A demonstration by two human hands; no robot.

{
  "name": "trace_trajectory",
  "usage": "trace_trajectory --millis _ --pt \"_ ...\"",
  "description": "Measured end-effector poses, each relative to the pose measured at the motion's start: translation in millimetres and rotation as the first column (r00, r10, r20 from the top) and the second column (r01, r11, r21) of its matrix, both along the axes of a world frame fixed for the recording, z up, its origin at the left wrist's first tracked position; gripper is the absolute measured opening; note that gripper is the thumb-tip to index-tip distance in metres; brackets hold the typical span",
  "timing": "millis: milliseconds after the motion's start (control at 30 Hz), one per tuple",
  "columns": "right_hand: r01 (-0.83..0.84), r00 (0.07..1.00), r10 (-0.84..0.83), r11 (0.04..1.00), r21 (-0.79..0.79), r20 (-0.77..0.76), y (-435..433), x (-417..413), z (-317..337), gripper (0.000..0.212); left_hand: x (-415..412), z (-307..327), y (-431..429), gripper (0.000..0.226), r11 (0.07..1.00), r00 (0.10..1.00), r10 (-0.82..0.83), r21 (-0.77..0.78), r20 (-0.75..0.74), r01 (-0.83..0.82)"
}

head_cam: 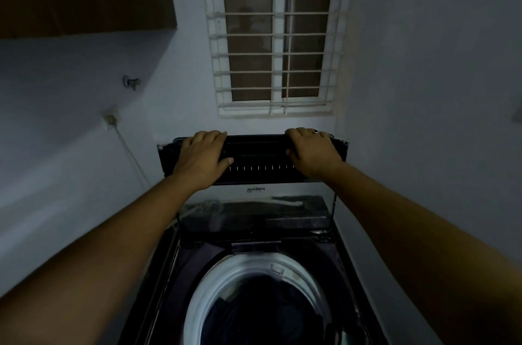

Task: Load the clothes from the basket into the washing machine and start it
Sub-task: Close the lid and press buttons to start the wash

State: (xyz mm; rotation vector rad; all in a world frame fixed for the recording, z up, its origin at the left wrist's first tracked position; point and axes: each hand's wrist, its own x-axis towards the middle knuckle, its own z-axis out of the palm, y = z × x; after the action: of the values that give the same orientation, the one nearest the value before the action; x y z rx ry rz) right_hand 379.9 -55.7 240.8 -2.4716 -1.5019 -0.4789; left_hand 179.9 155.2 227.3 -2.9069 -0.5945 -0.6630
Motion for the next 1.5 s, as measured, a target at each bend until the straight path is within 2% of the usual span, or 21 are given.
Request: trace_trajectory --millis 133,300,467,567,700,800,833,933,1000,1100,1300,1500 --pt "0.010 1.000 -0.011 0.997 0.078 0.015 -25.3 -31.0 4.1 0.029 -32.3 8.5 -20.9 0.055 0.999 1.000 -0.011 0.053 0.026 0.009" --pt "-0.113 0.970 0.127 0.991 0.077 -0.209 -69.5 -68.3 -5.9 0.017 -78.9 -7.8 -48.5 0.041 0.995 0.996 -0.090 -0.032 0.002 0.090" --pt "-0.156 0.907 0.148 0.988 0.011 -0.395 -119.2 -110.1 -26.1 0.013 -131.1 -33.7 -79.6 0.047 0.962 0.968 -0.224 -0.181 -0.109 0.203" --pt "-0.190 0.854 0.119 0.978 -0.090 -0.506 -143.8 -130.4 -45.9 0.021 -159.6 -58.8 -97.7 0.057 0.944 0.933 -0.282 -0.240 -0.222 0.228" --pt "-0.215 0.838 0.064 0.952 -0.219 -0.542 -166.1 -154.2 -76.1 0.044 -186.6 -91.6 -117.9 0.095 0.924 0.890 -0.322 -0.310 -0.322 0.222" --pt "-0.222 0.831 0.027 0.932 -0.287 -0.555 -174.4 -163.0 -100.0 0.053 -197.0 -111.6 -131.8 0.075 0.927 0.873 -0.312 -0.320 -0.375 0.194" --pt "-0.219 0.827 0.003 0.923 -0.316 -0.562 -176.1 -165.1 -106.7 0.058 -199.8 -117.8 -134.6 0.074 0.932 0.863 -0.304 -0.313 -0.402 0.182" --pt "-0.228 0.772 -0.068 0.899 -0.374 -0.632 -179.7 -170.5 -125.5 0.074 -205.5 -134.6 -138.4 0.105 0.941 0.824 -0.293 -0.296 -0.485 0.161" --pt "-0.240 0.778 -0.074 0.882 -0.405 -0.623 -181.2 -172.3 -139.1 0.081 -206.8 -149.3 -139.4 0.105 0.946 0.808 -0.286 -0.284 -0.515 0.153" --pt "-0.238 0.827 -0.069 0.857 -0.458 -0.558 -183.6 -176.4 -155.0 0.087 -205.4 -164.5 -144.2 0.083 0.956 0.796 -0.265 -0.257 -0.545 0.142" --pt "-0.226 0.904 -0.009 0.838 -0.496 -0.427 -188.8 -181.7 -187.7 0.090 -205.9 -185.1 -151.2 0.087 0.956 0.773 -0.263 -0.266 -0.577 0.127" --pt "-0.229 0.922 0.011 0.822 -0.522 -0.387 -189.5 -183.5 -202.6 0.092 -208.2 -197.6 -152.9 0.087 0.950 0.773 -0.274 -0.285 -0.572 0.127"
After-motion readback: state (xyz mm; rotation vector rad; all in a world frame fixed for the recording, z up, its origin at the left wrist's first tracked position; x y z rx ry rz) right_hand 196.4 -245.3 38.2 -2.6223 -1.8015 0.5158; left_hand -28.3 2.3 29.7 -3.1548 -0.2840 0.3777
